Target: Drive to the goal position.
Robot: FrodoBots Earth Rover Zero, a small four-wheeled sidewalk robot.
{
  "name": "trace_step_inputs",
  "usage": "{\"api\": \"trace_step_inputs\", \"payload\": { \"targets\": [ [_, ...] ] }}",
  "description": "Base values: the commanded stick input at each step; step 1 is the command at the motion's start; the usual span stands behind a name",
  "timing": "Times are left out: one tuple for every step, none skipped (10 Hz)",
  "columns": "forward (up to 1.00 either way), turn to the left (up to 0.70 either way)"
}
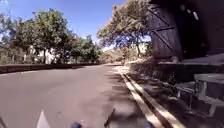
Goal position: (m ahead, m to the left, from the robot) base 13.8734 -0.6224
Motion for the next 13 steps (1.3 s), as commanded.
{"api": "trace_step_inputs", "payload": {
  "targets": [
    [0.50, 0.00],
    [0.50, 0.00],
    [0.50, 0.00],
    [0.50, 0.00],
    [0.50, 0.00],
    [0.62, 0.00],
    [0.70, 0.00],
    [0.70, 0.00],
    [0.70, 0.00],
    [0.70, 0.00],
    [0.70, 0.00],
    [0.70, 0.00],
    [0.70, 0.00]
  ]
}}
